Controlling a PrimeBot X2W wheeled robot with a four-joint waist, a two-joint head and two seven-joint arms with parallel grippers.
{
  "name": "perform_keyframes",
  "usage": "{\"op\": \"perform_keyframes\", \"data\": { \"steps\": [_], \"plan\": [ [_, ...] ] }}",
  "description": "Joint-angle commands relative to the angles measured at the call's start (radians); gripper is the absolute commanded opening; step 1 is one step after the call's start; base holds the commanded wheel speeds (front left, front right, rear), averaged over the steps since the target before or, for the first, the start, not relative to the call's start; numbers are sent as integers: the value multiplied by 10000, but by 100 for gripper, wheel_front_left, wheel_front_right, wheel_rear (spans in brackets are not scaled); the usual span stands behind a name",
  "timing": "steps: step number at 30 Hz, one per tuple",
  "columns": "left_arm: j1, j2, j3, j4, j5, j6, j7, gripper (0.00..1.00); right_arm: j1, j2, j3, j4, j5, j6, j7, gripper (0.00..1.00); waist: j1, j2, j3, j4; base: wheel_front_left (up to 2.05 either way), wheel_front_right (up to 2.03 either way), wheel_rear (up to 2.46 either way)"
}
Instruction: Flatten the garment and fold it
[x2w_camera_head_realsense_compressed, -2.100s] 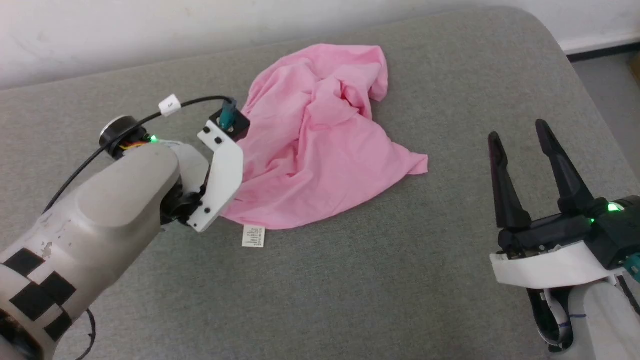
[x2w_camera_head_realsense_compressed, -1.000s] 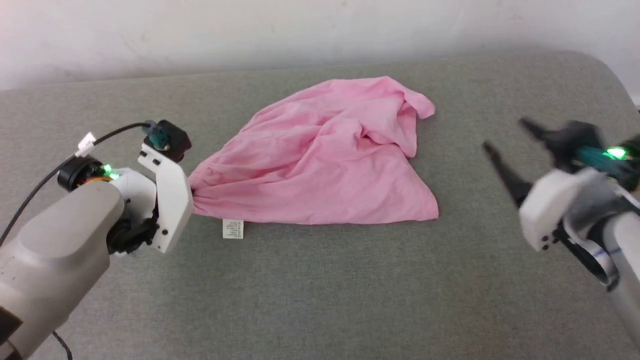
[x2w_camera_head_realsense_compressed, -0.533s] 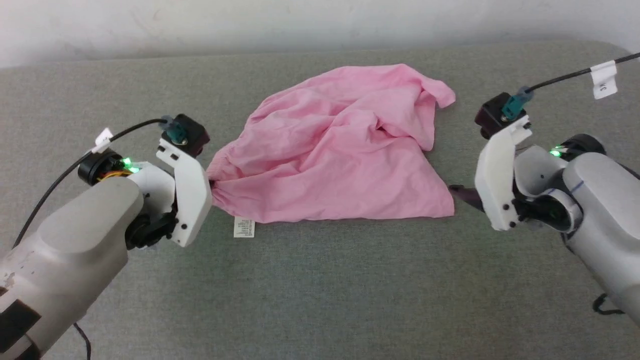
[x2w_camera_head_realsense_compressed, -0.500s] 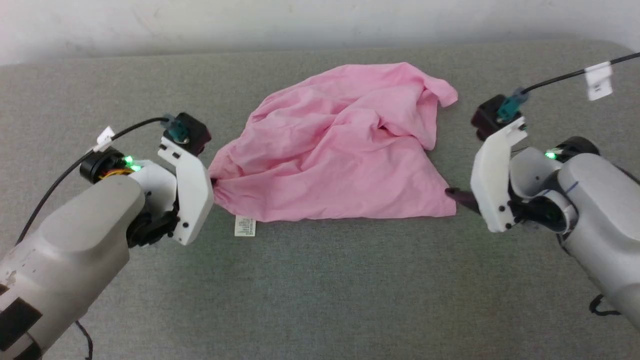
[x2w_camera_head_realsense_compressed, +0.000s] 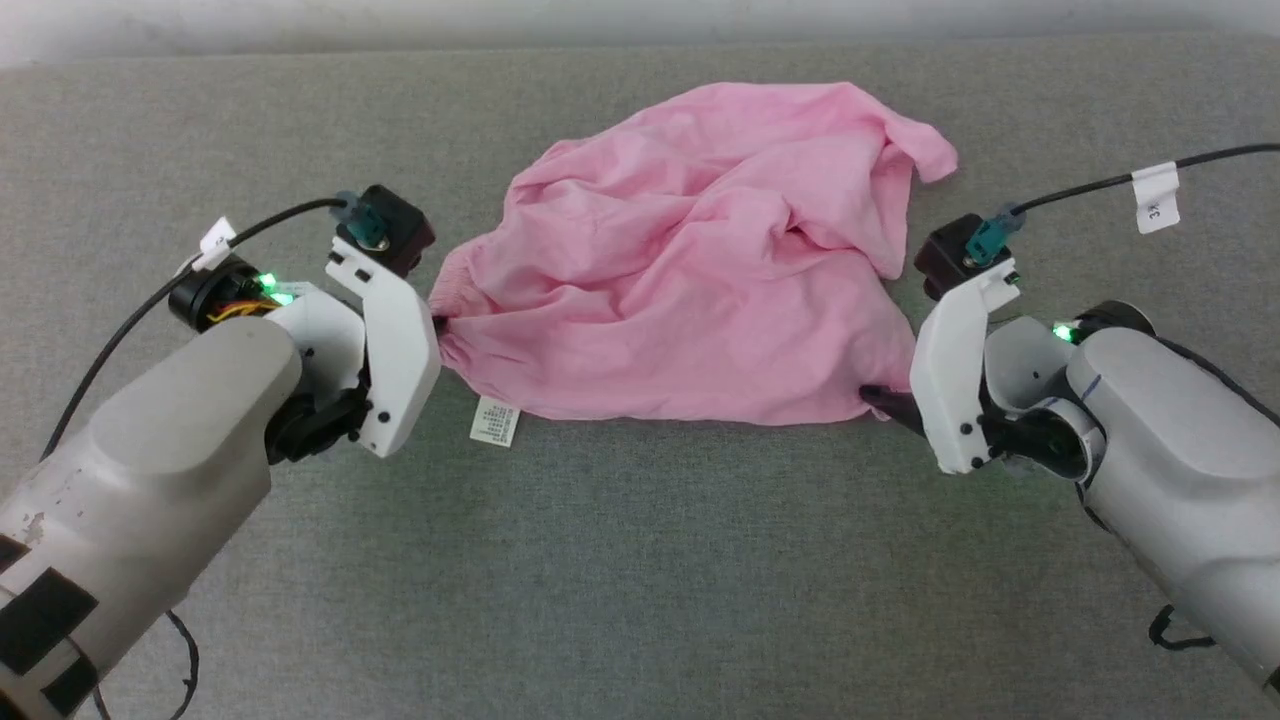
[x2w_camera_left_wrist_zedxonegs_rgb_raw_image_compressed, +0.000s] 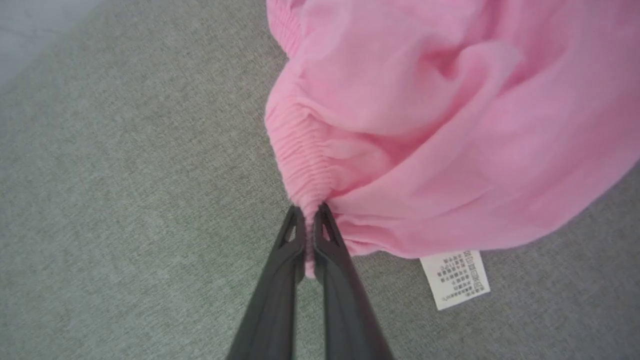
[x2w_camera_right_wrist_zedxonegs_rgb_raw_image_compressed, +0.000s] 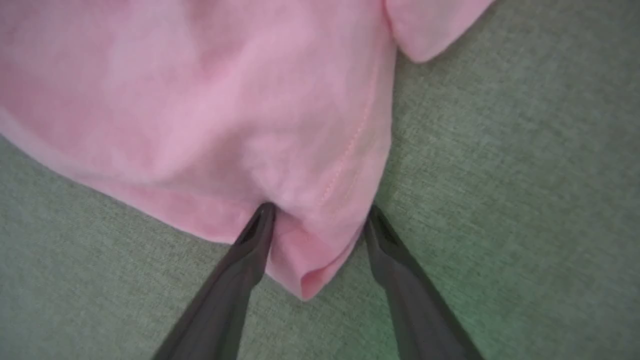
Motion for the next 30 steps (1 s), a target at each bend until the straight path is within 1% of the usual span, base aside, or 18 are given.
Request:
{"op": "perform_keyframes", "data": {
  "steps": [1, 5, 9, 11, 14, 16, 19, 23, 26, 30],
  "plan": [
    [-110, -15, 30, 79, 48, -27, -83, 0, 636, 376, 625, 307, 218, -6, 1, 0, 2, 0, 62, -25, 0, 0, 0],
    [24, 7, 63, 245, -61, -52, -236, 0, 321, 204, 931, 230, 411, -6, -591, 0, 2, 0, -103, -151, 0, 0, 0],
    [282, 20, 170, 385, -203, -44, -628, 0, 124, -86, 1140, -21, 709, -6, -1339, 0, 2, 0, -495, -254, 0, 0, 0],
    [453, 39, 328, 380, -329, -6, -1013, 0, 36, -337, 1261, -266, 704, -6, -1980, 0, 2, 0, -793, -297, 0, 0, 0],
    [807, 85, 694, 107, -730, -29, -1682, 0, 71, -654, 1149, -988, 1169, -6, -3102, 0, 2, 0, -1234, -349, 0, 0, 0],
    [933, 270, 778, -201, -718, -22, -2012, 0, 115, -936, 1089, -1513, 1467, -6, -3708, 0, 2, 0, -1563, -395, 0, 0, 0],
    [1058, 566, 1041, -780, -824, 73, -2481, 0, 16, -1490, 1099, -2042, 1349, -6, -4489, 0, 2, 0, -2045, -431, 0, 0, 0],
    [1053, 933, 1597, -1665, -1230, 145, -2950, 0, -241, -1959, 694, -2551, 1399, -6, -5358, 0, 2, 0, -2526, -482, 0, 0, 0],
    [861, 1208, 2076, -2227, -1460, 203, -3320, 0, -553, -2192, 214, -2743, 1402, -6, -5830, 0, 2, 0, -2744, -527, 0, 0, 0],
    [348, 1389, 2738, -2569, -1545, 437, -3888, 0, -1117, -2363, -368, -2820, 1329, -6, -6081, 0, 2, 0, -2771, -620, 0, 0, 0]
  ]
}}
